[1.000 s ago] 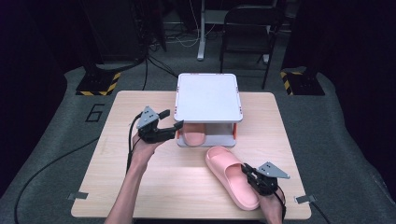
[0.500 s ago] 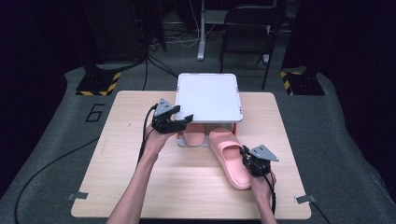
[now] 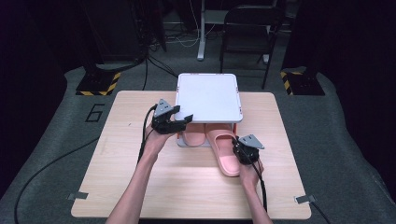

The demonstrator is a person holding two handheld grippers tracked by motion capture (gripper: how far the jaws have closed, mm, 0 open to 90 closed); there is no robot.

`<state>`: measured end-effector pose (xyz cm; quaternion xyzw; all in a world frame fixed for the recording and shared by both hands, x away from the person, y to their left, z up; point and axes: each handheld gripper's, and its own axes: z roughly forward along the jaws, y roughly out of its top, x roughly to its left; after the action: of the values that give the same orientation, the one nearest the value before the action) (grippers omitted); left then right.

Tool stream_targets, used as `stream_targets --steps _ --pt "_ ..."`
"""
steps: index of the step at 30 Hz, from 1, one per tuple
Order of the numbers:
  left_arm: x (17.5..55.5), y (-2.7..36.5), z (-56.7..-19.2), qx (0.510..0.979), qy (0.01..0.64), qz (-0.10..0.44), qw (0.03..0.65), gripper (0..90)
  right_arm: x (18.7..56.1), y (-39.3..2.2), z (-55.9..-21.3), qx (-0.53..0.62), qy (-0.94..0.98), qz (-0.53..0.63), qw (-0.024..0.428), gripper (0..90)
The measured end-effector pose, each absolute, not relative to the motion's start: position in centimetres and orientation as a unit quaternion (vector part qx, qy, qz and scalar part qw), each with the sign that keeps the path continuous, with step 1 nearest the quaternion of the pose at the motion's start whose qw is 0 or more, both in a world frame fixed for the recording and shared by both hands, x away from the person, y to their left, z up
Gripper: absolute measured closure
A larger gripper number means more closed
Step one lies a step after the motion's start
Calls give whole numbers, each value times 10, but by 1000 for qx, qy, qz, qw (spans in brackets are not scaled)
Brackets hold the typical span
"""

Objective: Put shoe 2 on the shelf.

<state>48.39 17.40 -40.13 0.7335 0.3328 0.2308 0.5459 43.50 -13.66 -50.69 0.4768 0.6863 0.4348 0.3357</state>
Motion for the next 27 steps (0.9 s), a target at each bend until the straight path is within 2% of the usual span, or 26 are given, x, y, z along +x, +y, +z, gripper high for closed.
stream_targets --steps 2,4,6,11,14,19,27 --pt "484 174 -401 735 332 230 545 307 434 -139 -507 474 682 449 329 633" --pt "484 174 -401 735 333 228 545 308 432 -142 -507 469 684 458 320 570" --pt "485 174 -401 734 332 229 546 308 429 -148 -505 463 691 466 302 456" --pt "484 175 -401 734 332 231 546 308 409 -170 -500 422 712 490 276 313" --pt "484 175 -401 734 331 230 546 309 396 -182 -500 392 733 494 255 258" --pt "484 175 -401 736 331 229 544 309 367 -196 -503 349 766 489 228 227" --pt "484 175 -401 734 333 231 546 309 349 -197 -521 324 794 470 209 213"
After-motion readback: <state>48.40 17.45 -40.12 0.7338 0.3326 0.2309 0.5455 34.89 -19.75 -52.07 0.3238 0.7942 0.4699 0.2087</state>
